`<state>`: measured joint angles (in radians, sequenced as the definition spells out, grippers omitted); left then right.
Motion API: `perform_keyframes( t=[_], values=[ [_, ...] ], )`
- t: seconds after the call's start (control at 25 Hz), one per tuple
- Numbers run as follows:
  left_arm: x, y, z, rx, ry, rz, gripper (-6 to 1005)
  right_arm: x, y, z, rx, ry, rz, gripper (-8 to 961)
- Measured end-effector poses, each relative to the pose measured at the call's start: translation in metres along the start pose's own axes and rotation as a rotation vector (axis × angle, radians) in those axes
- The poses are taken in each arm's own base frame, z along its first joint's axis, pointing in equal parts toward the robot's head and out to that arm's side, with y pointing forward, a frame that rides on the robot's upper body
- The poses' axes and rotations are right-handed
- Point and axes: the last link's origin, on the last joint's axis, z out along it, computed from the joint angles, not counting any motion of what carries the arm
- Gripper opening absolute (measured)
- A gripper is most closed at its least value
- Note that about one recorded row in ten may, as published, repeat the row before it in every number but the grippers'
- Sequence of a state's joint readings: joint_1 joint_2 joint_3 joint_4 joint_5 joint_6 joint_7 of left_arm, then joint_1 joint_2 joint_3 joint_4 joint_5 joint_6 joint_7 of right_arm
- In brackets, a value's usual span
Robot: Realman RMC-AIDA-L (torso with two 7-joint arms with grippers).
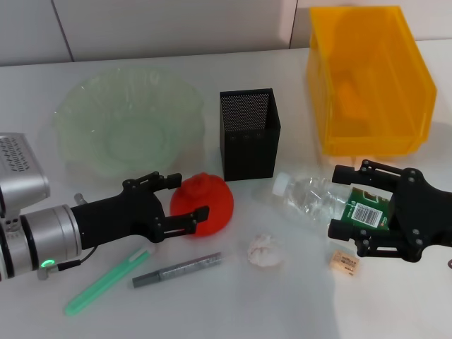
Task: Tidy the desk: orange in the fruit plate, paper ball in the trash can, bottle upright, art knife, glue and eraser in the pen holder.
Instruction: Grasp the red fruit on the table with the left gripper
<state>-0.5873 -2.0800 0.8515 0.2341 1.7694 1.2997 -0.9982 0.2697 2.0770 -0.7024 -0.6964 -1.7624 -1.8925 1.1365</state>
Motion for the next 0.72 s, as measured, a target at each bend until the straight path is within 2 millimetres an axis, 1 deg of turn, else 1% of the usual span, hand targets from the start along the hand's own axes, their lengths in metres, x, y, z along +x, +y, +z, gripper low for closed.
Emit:
perform_keyframes(
  t=[0.12, 0.32, 0.44, 0.52, 0.68, 0.72],
  values=[
    [0.001, -0.001, 0.008, 0.008, -0.005, 0.012, 743, 0.000, 0.000, 0.000, -0.001, 0.000, -0.001, 827],
    [0.002, 0.002, 0.015, -0.003, -0.004, 0.032, 729, -0.001, 0.000, 0.001, -0.004, -0.001, -0.003, 828],
    [0.002, 0.002, 0.015, -0.003, -0.004, 0.032, 720, -0.001, 0.000, 0.001, -0.005, -0.002, -0.002, 828],
    [0.005, 0.002, 0.019, -0.004, 0.008, 0.080, 714, -0.001, 0.000, 0.002, -0.005, -0.003, -0.002, 828],
    [0.006, 0.002, 0.020, 0.010, 0.023, 0.095, 703, 0.000, 0.000, 0.002, -0.001, -0.002, 0.000, 827],
    [0.006, 0.002, 0.020, 0.011, 0.024, 0.095, 670, 0.000, 0.000, 0.001, 0.001, -0.001, 0.000, 827]
  ],
)
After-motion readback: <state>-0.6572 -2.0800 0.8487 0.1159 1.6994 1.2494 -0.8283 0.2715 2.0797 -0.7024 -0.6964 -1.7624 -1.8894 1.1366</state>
